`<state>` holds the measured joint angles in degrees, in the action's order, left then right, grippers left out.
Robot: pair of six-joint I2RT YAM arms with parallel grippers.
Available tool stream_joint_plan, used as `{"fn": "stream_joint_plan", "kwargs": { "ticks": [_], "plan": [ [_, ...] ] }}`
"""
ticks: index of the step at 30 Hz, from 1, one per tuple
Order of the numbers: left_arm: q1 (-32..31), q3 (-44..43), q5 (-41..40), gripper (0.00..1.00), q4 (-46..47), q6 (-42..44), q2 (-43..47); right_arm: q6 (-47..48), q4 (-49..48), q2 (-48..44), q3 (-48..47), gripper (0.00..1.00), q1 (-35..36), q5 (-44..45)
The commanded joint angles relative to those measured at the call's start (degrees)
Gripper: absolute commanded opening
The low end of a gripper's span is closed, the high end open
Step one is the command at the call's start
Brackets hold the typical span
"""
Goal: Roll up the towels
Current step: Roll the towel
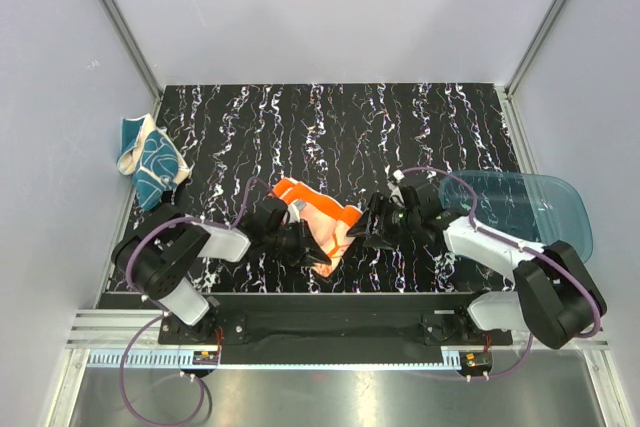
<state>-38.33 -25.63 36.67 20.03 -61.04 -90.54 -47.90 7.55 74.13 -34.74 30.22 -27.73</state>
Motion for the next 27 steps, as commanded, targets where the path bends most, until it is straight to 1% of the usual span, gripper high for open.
{"fn": "stream_joint_plan", "kwargs": {
  "ticks": [1, 2, 4, 6, 7, 10, 12, 13, 15, 18, 19, 21, 22, 23, 24, 25, 26, 27],
  "plan": [
    [1.50, 2.25, 5.52, 0.00, 5.89, -4.53, -2.88, -4.21, -18.60, 1.27, 4.15, 0.71, 0.46, -2.07],
    [2.02, 2.34, 5.70, 0.00, 5.72, -4.53, -3.32, -4.48, -22.80, 3.63, 5.11, 0.71, 0.46, -2.42],
    [2.55, 2.25, 6.49, 0.00, 5.46, -4.18, -3.59, -4.57, -27.82, 7.41, 5.56, 0.71, 0.63, -2.94],
    [3.17, 1.64, 6.66, 0.00, 3.09, -3.30, -3.59, -4.83, -30.74, 9.80, 5.91, 0.70, 0.72, -2.86],
    [3.34, 1.20, 6.75, 0.00, 2.13, -2.08, -3.50, -5.10, -33.89, 12.07, 5.91, 0.70, 0.98, -2.95],
    [3.78, -0.30, 7.28, 0.00, -1.91, -0.23, -3.94, -5.54, -38.21, 17.25, 5.39, 0.70, 2.03, -3.39],
    [4.13, -0.91, 7.72, 0.00, -2.54, 0.47, -4.29, -6.15, -40.24, 20.95, 4.95, 0.68, 2.83, -3.47],
    [4.22, -1.18, 7.81, 0.00, -3.32, 0.74, -4.47, -6.85, -43.03, 22.10, 5.03, 0.68, 3.44, -3.65],
    [4.40, -1.62, 8.33, 0.00, -3.86, 1.27, -4.90, -7.64, -45.16, 24.12, 5.12, 0.67, 4.06, -3.83],
    [5.01, -1.79, 9.56, 0.00, -3.16, 1.09, -6.31, -8.96, -48.85, 27.99, 5.21, 0.55, 5.03, -4.53],
    [5.45, -2.06, 9.65, 0.00, -3.24, 1.27, -6.31, -9.40, -50.08, 28.44, 5.38, 0.46, 5.29, -4.70],
    [5.80, -2.41, 9.48, 0.00, -4.47, 2.49, -5.88, -9.75, -50.79, 28.88, 5.65, 0.37, 5.99, -4.71],
    [5.98, -2.84, 8.96, 0.04, -7.52, 3.37, -5.53, -10.02, -50.53, 28.88, 5.65, 0.34, 6.08, -4.62],
    [6.07, -4.15, 6.69, 0.12, -9.90, 4.60, -4.83, -10.19, -50.10, 28.79, 5.82, 0.28, 6.08, -4.53],
    [6.07, -5.12, 5.27, 0.19, -12.62, 7.48, -2.82, -10.20, -49.31, 28.10, 6.00, 0.26, 5.99, -4.27],
    [6.07, -5.92, 3.52, 0.25, -18.74, 9.08, -1.67, -9.76, -45.99, 27.48, 5.74, 0.25, 6.08, -3.22],
    [6.07, -8.10, -0.41, 0.31, -21.93, 10.57, -0.26, -9.41, -43.78, 26.69, 5.48, 0.21, 6.08, -2.52],
    [6.07, -9.17, -2.45, 0.41, -24.84, 13.28, 2.62, -8.71, -38.63, 25.12, 5.21, 0.20, 6.08, -0.77]
  ]
}}
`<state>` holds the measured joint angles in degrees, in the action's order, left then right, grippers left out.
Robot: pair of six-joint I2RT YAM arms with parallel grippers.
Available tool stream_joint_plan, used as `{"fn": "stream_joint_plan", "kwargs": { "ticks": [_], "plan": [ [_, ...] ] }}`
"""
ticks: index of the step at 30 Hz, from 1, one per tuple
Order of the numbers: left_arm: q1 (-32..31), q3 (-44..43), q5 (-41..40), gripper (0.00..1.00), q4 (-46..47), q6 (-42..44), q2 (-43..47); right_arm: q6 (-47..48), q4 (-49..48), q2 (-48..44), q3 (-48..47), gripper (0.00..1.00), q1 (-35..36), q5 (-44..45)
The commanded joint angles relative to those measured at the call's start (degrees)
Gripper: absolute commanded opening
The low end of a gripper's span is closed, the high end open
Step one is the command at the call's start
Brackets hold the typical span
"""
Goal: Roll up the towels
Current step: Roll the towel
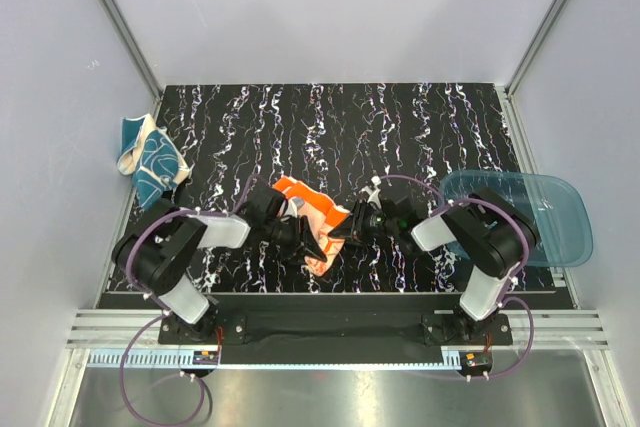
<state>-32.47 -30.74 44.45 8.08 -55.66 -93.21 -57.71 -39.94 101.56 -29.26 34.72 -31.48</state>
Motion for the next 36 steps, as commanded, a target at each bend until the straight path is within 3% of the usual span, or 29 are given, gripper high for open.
{"fn": "stream_joint_plan", "kwargs": {
  "ticks": [1, 6, 11, 17, 19, 25, 36],
  "plan": [
    [0.13, -5.11, -12.34, 0.44, -18.91, 9.24, 6.80, 1.55, 11.88, -2.94, -1.23, 0.20, 1.67, 4.05],
    [-2.41, -14.77, -32.10, 0.51, -34.95, 17.32, 16.63, 2.87, 27.35, -4.97, -4.67, 0.19, 1.49, 7.93],
    [-18.04, -21.98, -59.84, 0.52, -43.66, 23.83, 22.19, 1.38, 32.46, -4.18, -6.69, 0.19, 1.58, 8.63],
    [-36.24, -25.42, -78.60, 0.52, -45.08, 25.43, 19.05, 0.59, 37.92, -1.89, -9.76, 0.19, 1.58, 8.90],
    [-40.54, -26.56, -81.52, 0.52, -45.87, 24.90, 16.58, 0.67, 38.71, -1.19, -10.38, 0.19, 1.58, 8.55],
    [-44.25, -28.58, -84.35, 0.52, -45.17, 21.12, 5.77, 0.58, 38.71, -0.75, -10.38, 0.19, 1.75, 8.11],
    [-44.17, -28.16, -81.46, 0.52, -41.40, 20.59, -6.02, 0.94, 39.68, -1.45, -10.38, 0.19, 1.67, 7.76]
  ]
}}
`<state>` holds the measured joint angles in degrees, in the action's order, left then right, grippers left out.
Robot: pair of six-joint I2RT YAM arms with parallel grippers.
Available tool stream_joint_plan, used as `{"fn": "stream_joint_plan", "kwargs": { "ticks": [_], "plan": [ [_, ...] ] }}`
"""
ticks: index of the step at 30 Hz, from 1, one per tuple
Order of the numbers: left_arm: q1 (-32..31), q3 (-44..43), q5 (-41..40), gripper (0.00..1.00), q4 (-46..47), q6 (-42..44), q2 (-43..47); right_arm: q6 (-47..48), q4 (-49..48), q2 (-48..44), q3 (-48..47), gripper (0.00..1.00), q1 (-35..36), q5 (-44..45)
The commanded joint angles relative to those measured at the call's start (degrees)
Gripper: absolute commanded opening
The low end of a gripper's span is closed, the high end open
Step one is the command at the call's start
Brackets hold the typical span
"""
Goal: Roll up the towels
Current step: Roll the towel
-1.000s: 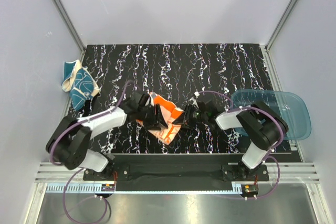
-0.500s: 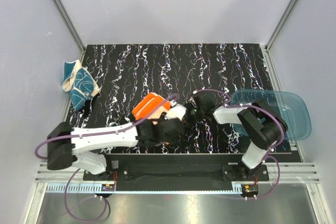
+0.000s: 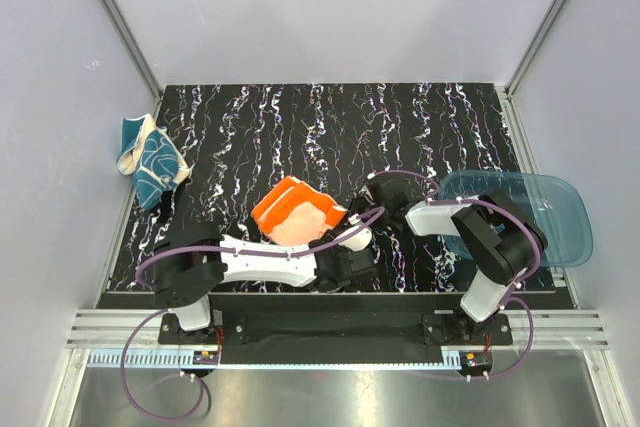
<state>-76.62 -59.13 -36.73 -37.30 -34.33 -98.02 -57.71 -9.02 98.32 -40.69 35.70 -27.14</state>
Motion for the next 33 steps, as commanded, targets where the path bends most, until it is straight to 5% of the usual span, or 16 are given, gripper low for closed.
{"fn": "stream_joint_plan", "kwargs": {
  "ticks": [1, 18, 21, 26, 31, 33],
  "plan": [
    [-0.11, 0.94, 0.25, 0.52, 4.60, -0.83, -1.39, 0.94, 8.75, 1.70, 0.96, 0.19, 0.77, 3.40],
    [0.15, 7.10, 8.16, 0.65, 10.58, 1.72, -3.58, 3.57, 19.21, -0.76, -5.27, 0.25, 0.68, 0.94],
    [0.77, 7.36, 8.78, 0.61, 10.58, 1.89, -4.37, 4.01, 20.09, -0.94, -5.72, 0.25, 0.60, 0.42],
    [3.31, 9.03, 12.38, 0.28, 13.03, 3.21, -3.50, 4.71, 20.70, -0.68, -5.37, 0.26, 0.68, -0.28],
    [5.60, 10.00, 17.21, 0.24, 14.09, 5.58, -2.01, 6.03, 23.24, -1.03, -6.07, 0.32, 0.60, 0.41],
    [7.09, 10.18, 19.40, 0.24, 14.18, 6.46, -1.22, 8.05, 28.33, -1.99, -8.43, 0.42, 0.68, 2.78]
  ]
}}
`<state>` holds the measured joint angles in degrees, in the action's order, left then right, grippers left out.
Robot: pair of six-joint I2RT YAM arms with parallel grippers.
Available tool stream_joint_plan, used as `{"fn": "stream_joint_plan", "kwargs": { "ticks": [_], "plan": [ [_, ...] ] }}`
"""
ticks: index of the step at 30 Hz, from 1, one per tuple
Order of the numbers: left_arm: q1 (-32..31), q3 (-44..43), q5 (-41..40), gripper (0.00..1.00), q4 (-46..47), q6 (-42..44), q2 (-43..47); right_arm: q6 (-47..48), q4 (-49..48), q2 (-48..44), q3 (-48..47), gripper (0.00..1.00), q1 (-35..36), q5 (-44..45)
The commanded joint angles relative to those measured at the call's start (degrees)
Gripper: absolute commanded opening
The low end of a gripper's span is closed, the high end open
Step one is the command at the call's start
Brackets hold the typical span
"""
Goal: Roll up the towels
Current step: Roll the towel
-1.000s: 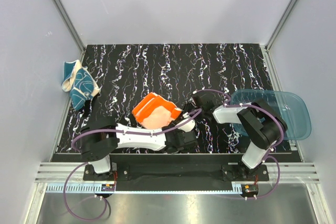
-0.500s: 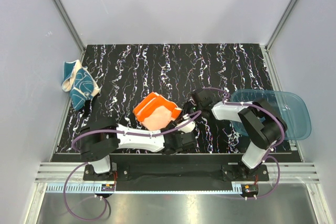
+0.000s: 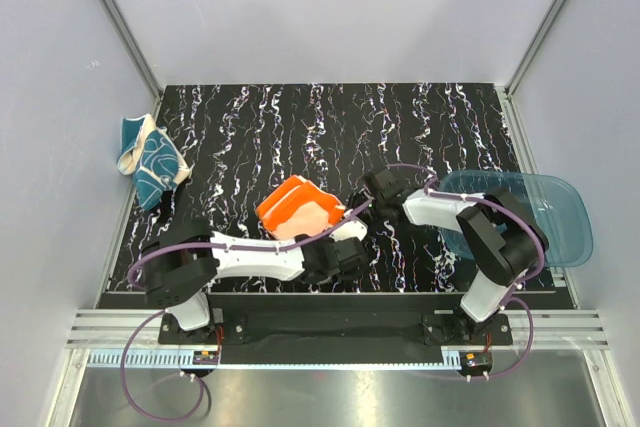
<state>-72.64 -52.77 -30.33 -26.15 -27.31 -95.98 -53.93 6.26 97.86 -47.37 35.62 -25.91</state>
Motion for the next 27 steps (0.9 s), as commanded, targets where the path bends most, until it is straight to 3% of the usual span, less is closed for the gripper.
{"fn": "stream_joint_plan", "kwargs": {
  "ticks": [1, 2, 6, 15, 21, 27],
  "plan": [
    [3.90, 3.99, 16.49, 0.24, 3.38, -0.29, -2.11, 5.14, 15.25, -2.06, -2.97, 0.47, 0.77, 2.78],
    [4.61, 4.17, 18.18, 0.24, 4.00, 0.06, -1.49, 7.07, 20.23, -3.11, -4.29, 0.57, 0.77, 5.58],
    [8.38, 4.08, 24.78, 0.25, 4.27, 0.59, 1.06, 11.65, 31.60, -5.57, -13.24, 0.72, -0.28, 12.63],
    [15.50, 4.16, 41.03, 0.26, 7.42, 0.42, 4.49, 17.37, 46.29, -12.34, -25.03, 0.80, -9.33, 22.30],
    [20.95, 5.93, 50.62, 0.26, 11.21, -1.78, 5.11, 16.93, 47.18, -17.00, -24.97, 0.83, -9.95, 23.02],
    [27.63, 6.19, 65.38, 0.27, 16.21, -5.38, 0.81, 15.62, 29.89, -26.13, -11.27, 0.81, -9.95, 7.21]
  ]
}}
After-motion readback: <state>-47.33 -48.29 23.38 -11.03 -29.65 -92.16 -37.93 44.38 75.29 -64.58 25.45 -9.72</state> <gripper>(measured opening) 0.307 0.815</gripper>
